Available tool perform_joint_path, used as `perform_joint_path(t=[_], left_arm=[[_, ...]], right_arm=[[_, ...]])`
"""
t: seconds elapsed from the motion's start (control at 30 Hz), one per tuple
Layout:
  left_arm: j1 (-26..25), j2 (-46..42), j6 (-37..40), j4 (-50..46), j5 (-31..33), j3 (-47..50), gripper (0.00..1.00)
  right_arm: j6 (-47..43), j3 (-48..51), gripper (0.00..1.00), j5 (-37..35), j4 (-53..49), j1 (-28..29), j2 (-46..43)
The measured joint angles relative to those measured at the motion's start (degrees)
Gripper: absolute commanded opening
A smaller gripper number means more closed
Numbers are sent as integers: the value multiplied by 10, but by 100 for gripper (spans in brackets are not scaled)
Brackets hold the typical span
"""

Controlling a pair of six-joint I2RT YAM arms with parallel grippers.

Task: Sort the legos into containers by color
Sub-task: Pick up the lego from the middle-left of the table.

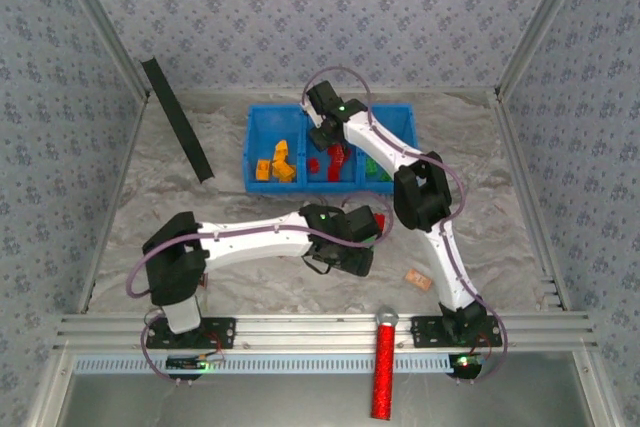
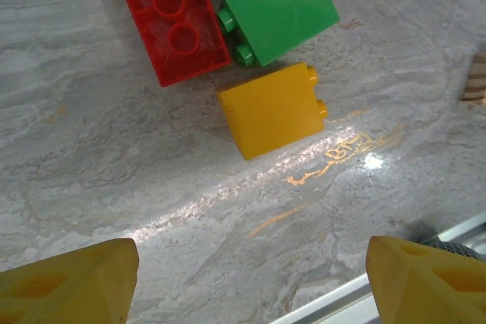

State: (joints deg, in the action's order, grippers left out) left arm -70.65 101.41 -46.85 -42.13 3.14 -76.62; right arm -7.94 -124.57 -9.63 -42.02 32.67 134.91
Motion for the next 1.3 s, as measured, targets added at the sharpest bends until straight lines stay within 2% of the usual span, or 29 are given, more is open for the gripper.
perform_joint_path(t=[0.23,0.43,0.6,0.8,1.07,1.2,1.3], left_arm=[[-6,55,-9,2,12,-32,79],[-6,87,-13,2,39,-51,79],[-6,114,-15,1,51,-66,79],[0,132,-15,4,52,-83,77],[27,147,-22,31,26,-82,68],[38,155,-24,51,6,-80,58],[40,166,-24,57,-1,-80,51]], right_arm=[[0,52,53,0,10,0,-80],[9,184,54,0,76,-7,-173],[34,293,62,-6,128,-18,-230],[65,432,65,-19,156,-19,-332],[96,539,66,-47,174,-19,-477],[116,598,68,-67,187,-28,-538],[137,637,71,-73,187,-56,-567]])
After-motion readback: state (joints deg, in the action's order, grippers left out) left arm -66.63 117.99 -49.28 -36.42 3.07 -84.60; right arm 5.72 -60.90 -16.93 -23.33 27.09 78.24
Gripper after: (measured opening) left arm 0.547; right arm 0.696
